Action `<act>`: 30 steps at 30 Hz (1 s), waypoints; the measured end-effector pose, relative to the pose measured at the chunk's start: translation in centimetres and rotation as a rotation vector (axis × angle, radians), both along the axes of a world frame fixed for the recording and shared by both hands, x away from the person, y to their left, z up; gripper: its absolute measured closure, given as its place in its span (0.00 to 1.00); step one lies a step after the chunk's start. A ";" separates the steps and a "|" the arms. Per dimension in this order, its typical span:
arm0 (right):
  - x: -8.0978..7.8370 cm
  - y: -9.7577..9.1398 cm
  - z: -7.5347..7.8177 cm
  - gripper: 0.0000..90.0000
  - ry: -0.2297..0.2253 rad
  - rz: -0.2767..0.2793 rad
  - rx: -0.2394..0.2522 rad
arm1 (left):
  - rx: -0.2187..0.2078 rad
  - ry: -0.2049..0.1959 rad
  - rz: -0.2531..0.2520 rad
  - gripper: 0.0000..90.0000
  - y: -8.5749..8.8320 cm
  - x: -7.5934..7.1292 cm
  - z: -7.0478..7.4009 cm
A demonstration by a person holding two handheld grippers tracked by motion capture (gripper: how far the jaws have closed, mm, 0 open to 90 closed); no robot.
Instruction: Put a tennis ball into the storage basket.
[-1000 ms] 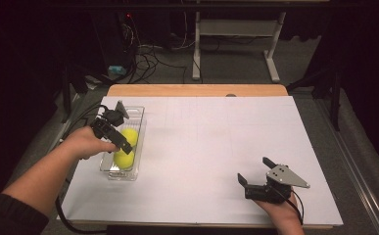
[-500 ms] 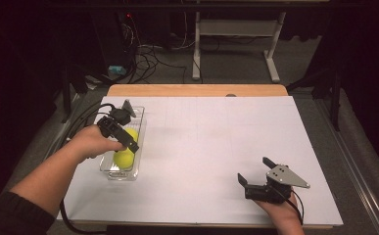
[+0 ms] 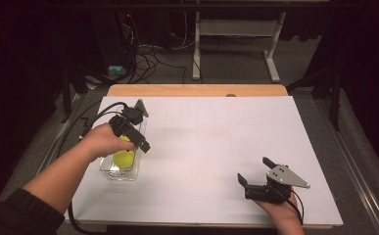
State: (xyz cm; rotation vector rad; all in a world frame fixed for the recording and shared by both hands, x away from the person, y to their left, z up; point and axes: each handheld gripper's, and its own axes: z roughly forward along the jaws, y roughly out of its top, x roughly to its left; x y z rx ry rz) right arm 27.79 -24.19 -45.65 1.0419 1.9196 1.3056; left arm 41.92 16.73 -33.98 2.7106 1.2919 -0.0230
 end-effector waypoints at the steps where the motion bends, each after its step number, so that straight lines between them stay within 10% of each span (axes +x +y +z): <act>1: 0.0 0.0 0.0 0.00 -0.001 0.001 0.001 | -0.005 -0.003 -0.003 0.01 -0.3 0.0 0.0; 30: 0.1 0.1 0.0 0.00 0.003 0.007 0.005 | -0.058 -0.020 -0.100 0.01 -8.0 -0.9 0.9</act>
